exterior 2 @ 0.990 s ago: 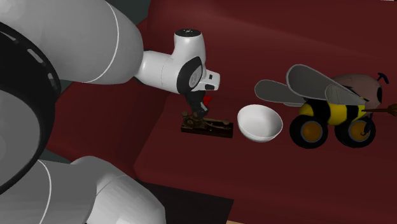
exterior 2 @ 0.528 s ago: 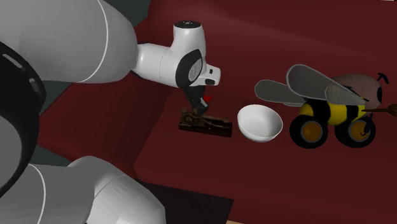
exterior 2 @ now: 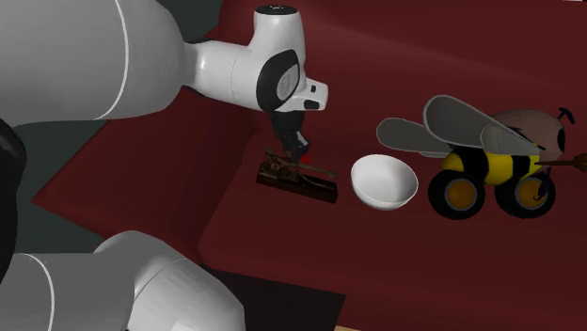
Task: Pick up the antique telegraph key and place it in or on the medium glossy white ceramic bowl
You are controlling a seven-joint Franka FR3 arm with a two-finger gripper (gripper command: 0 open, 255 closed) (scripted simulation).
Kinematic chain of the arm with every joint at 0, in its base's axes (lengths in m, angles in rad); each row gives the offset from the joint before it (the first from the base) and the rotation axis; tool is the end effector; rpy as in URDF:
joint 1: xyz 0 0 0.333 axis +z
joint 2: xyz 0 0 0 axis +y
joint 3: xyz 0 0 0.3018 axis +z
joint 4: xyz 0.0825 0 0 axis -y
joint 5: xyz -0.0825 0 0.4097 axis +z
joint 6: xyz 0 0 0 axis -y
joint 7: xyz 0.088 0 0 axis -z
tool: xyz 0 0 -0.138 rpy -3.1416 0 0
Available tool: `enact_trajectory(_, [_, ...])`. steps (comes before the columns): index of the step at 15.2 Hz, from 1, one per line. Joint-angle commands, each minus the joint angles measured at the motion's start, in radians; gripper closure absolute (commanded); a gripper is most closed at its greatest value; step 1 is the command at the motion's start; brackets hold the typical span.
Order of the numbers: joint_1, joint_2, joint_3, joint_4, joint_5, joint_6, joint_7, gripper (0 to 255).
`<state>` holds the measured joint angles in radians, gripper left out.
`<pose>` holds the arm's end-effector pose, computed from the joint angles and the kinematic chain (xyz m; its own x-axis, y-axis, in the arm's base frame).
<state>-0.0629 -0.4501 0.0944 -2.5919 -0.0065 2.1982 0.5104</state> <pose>0.4278 0.0100 0.3550 0.8834 -0.4633 0.0702 -0.4652 -0.8851 0.0140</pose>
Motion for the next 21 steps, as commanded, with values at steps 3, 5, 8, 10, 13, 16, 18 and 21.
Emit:
enact_trajectory(3, [0.001,-0.028,-0.003,0.04,0.002,-0.067,-0.004,255])
enact_trajectory(5, [0.001,-0.038,-0.004,0.06,0.002,-0.097,-0.005,255])
enact_trajectory(8, [0.001,-0.051,-0.005,0.091,0.003,-0.141,-0.008,255])
enact_trajectory(10, [0.001,-0.058,-0.006,0.112,0.003,-0.17,-0.009,255])
enact_trajectory(13, [0.001,-0.067,-0.008,0.146,0.003,-0.213,-0.011,255])
enact_trajectory(16, [0.001,-0.074,-0.009,0.182,0.003,-0.255,-0.013,255])
enact_trajectory(18, [-0.009,-0.059,-0.026,0.206,-0.005,-0.264,-0.034,255])
enact_trajectory(21, [-0.037,-0.005,-0.074,0.27,-0.027,-0.272,-0.097,255])
